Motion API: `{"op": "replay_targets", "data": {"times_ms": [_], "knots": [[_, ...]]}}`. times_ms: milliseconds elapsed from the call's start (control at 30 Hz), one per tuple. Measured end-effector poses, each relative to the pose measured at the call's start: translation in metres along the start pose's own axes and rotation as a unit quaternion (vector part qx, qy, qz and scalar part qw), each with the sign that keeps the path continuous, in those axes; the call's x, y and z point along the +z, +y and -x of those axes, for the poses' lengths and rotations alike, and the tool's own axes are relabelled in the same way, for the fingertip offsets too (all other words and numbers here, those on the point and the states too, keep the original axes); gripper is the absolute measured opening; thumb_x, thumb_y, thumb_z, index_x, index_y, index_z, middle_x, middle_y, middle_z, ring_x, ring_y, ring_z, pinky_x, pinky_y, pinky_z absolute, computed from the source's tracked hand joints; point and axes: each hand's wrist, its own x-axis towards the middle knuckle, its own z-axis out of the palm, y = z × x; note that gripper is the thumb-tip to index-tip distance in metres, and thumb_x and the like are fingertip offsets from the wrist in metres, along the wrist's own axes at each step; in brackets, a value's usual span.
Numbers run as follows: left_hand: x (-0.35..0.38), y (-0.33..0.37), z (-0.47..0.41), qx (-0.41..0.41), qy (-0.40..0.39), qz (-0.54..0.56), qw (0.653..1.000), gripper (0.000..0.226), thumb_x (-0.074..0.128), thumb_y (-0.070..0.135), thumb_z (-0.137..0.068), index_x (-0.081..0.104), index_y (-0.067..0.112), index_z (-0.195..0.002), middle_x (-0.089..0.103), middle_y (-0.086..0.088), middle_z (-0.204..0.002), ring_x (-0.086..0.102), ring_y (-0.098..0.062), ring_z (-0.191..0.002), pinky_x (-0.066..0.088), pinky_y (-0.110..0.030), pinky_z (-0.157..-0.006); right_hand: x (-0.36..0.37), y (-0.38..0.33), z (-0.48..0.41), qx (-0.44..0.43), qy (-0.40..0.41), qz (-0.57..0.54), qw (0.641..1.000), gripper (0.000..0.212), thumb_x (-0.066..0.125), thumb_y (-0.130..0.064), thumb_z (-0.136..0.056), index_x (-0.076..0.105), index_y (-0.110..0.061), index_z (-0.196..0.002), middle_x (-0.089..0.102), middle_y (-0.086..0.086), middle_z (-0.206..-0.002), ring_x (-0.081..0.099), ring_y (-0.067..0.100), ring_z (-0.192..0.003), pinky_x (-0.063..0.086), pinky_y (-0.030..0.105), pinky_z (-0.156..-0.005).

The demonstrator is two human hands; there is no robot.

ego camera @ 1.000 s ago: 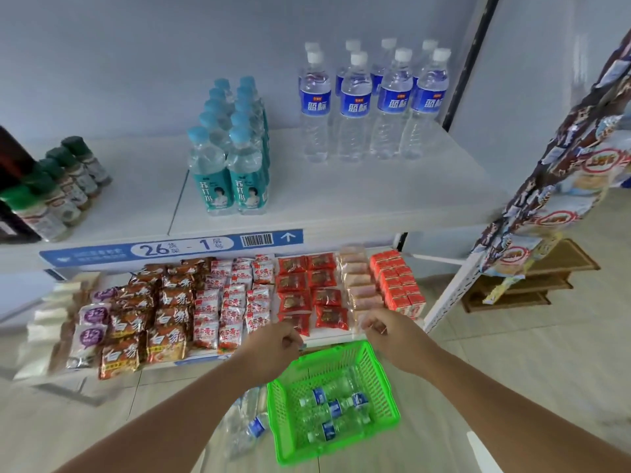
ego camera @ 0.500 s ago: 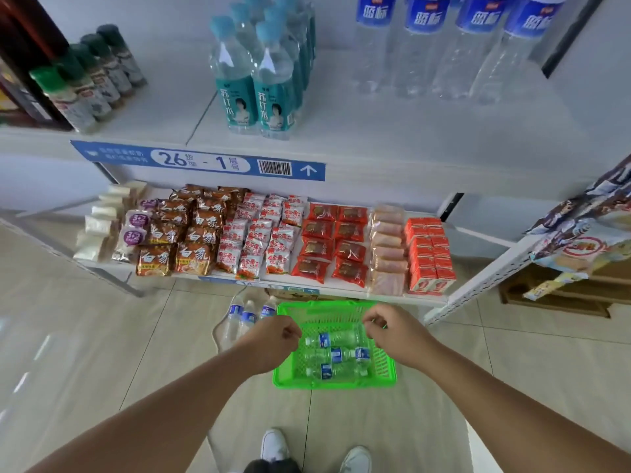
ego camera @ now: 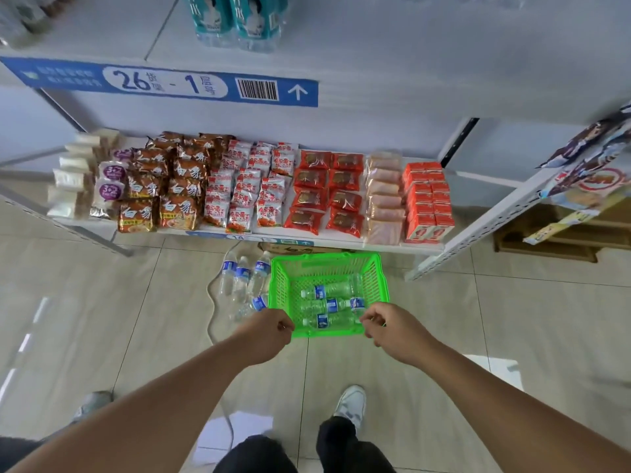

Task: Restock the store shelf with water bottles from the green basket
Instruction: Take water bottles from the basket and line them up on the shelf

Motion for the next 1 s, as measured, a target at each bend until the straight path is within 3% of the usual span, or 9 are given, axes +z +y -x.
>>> {"op": "replay_targets", "data": {"times_ms": [200,367,633,833,1000], "knots": [[0.002,-0.025,-0.002,0.027,-0.04,-0.018,0.999,0.02,0.056,0.026,-0.09,0.07,0.033,-0.101,0.075,0.007,-0.1,0.071,-0.017,-0.094,0.059,-0.035,-0.087,0.029,-0.011,-0.009,0.034,-0.014,0.042,0.998,0.01,0.057,-0.031,-0.095,0.066,-0.027,-0.098,0.07,-0.006,-0.09,0.067,0.015,-0.077,0.055,0.035,-0.074],[-0.021,-0.055,-0.009,0.037,-0.048,-0.034,0.998,0.023,0.054,0.022,-0.092,0.072,0.027,-0.104,0.076,0.002,-0.106,0.071,-0.019,-0.098,0.059,-0.035,-0.087,0.064,-0.043,-0.017,0.046,0.017,0.045,0.998,0.01,0.057,-0.031,-0.096,0.066,-0.026,-0.097,0.069,-0.007,-0.088,0.066,0.014,-0.077,0.049,0.03,-0.067],[-0.031,-0.067,-0.035,0.066,-0.078,-0.064,0.993,0.02,0.052,0.026,-0.094,0.069,0.03,-0.104,0.074,0.004,-0.109,0.069,-0.018,-0.098,0.058,-0.036,-0.089,0.081,-0.054,-0.042,0.064,0.024,0.063,0.996,0.019,0.054,-0.03,-0.098,0.067,-0.02,-0.109,0.065,-0.007,-0.095,0.065,0.017,-0.087,0.054,0.036,-0.078],[-0.015,-0.06,-0.077,0.078,-0.089,-0.064,0.991,0.024,0.053,0.026,-0.096,0.071,0.025,-0.112,0.073,0.004,-0.11,0.067,-0.017,-0.098,0.055,-0.03,-0.083,0.087,-0.022,-0.082,0.081,0.033,0.07,0.994,0.019,0.054,-0.028,-0.097,0.067,-0.018,-0.107,0.068,-0.003,-0.096,0.066,0.02,-0.085,0.055,0.038,-0.077],[0.025,-0.072,-0.155,0.063,-0.094,-0.017,0.993,0.017,0.058,0.028,-0.094,0.07,0.027,-0.106,0.076,0.003,-0.101,0.072,-0.02,-0.093,0.06,-0.04,-0.085,0.125,0.028,-0.152,0.077,0.054,0.055,0.994,0.019,0.053,-0.03,-0.098,0.067,-0.018,-0.103,0.07,0.001,-0.091,0.064,0.022,-0.079,0.054,0.037,-0.072]]}}
